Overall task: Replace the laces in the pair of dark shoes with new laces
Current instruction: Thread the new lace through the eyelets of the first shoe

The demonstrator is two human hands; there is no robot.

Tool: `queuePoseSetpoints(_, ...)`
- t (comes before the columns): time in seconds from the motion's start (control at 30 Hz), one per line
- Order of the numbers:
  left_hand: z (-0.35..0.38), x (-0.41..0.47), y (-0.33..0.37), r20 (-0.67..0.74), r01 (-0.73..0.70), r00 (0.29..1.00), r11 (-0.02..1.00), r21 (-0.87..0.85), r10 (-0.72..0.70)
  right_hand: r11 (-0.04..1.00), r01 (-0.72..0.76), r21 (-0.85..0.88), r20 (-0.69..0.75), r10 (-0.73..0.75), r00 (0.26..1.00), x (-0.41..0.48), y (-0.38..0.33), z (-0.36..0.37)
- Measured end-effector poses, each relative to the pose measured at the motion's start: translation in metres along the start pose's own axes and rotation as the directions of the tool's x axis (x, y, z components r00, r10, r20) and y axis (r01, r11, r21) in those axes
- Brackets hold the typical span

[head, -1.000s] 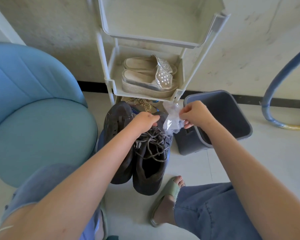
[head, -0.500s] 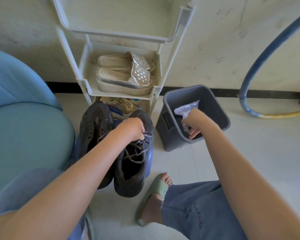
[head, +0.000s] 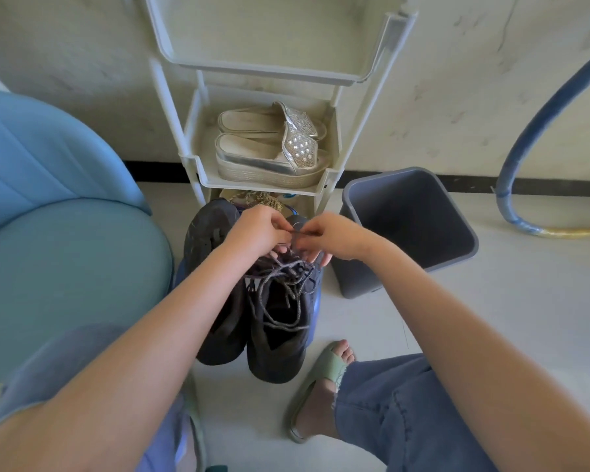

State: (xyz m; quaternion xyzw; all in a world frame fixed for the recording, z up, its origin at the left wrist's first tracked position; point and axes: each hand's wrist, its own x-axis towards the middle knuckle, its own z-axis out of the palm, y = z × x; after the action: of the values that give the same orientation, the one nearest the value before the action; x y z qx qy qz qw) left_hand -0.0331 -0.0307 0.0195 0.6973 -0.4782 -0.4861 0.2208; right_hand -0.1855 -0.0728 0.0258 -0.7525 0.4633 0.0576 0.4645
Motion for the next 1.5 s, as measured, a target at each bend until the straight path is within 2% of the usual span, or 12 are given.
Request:
queuePoseSetpoints(0.17, -0.02, -0.001, -0.002, -0.03, -0.002, 1.0, 0.997, -0.078, 0.0, 0.986, 0.022, 0.163, -0.199, 0.011, 0.98, 0.006, -0.002, -0.012)
queuePoseSetpoints(0.27, -0.035, -0.004, 0.001, -0.151, -0.102, 0.985, 0.99, -0.096, 0.087, 0.964, 0.038, 0.263, -0.268, 0.035, 0.963, 0.01, -0.006, -0.013)
queuePoseSetpoints(0.33, -0.045, -0.004, 0.004, -0.301, -0.168, 0.945, 0.98, -0.111, 0.128, 0.87, 0.087, 0.486, -0.268, 0.053, 0.962, 0.01, -0.013, -0.014)
queuePoseSetpoints(0.43, -0.056, -0.002, 0.005, -0.428, -0.164, 0.903, 0.948, -0.274, 0.033, 0.671, 0.176, 0.72, -0.282, 0.051, 0.958, 0.009, -0.023, -0.018)
queuePoseSetpoints(0.53, -0.057, 0.0, 0.0, -0.419, -0.071, 0.905, 0.94, -0.333, -0.08, 0.677, 0.203, 0.707, -0.333, 0.065, 0.941, 0.009, -0.027, -0.019)
queuePoseSetpoints(0.67, -0.058, 0.002, -0.004, -0.431, 0.021, 0.893, 0.968, -0.25, -0.131, 0.704, 0.221, 0.674, -0.386, 0.081, 0.919, 0.008, -0.033, -0.021)
queuePoseSetpoints(0.8, -0.049, -0.001, -0.001, -0.246, 0.134, 0.955, 0.982, -0.13, -0.163, 0.709, 0.231, 0.666, -0.403, 0.083, 0.911, 0.008, -0.036, -0.021)
queuePoseSetpoints(1.1, -0.051, -0.003, 0.004, -0.177, 0.073, 0.978, 0.976, -0.207, -0.111, 0.809, 0.155, 0.567, -0.515, 0.2, 0.834, 0.013, -0.026, -0.02)
queuePoseSetpoints(1.17, -0.057, -0.005, 0.007, -0.095, 0.109, 0.983, 0.916, -0.386, -0.157, 0.873, 0.09, 0.48, -0.579, 0.237, 0.78, 0.015, -0.018, -0.022)
queuePoseSetpoints(1.23, -0.062, -0.01, 0.014, 0.041, 0.122, 0.991, 0.742, -0.66, -0.127, 0.931, -0.009, 0.365, -0.639, 0.258, 0.725, 0.017, -0.01, -0.023)
queuePoseSetpoints(1.3, -0.066, -0.013, 0.02, 0.092, 0.09, 0.995, 0.561, -0.823, -0.025, 0.948, -0.098, 0.303, -0.648, 0.281, 0.708, 0.018, -0.003, -0.024)
queuePoseSetpoints(1.5, -0.059, -0.02, 0.026, 0.189, 0.144, 0.977, 0.354, -0.924, 0.097, 0.964, -0.259, 0.065, -0.396, 0.263, 0.88, 0.02, -0.001, -0.015)
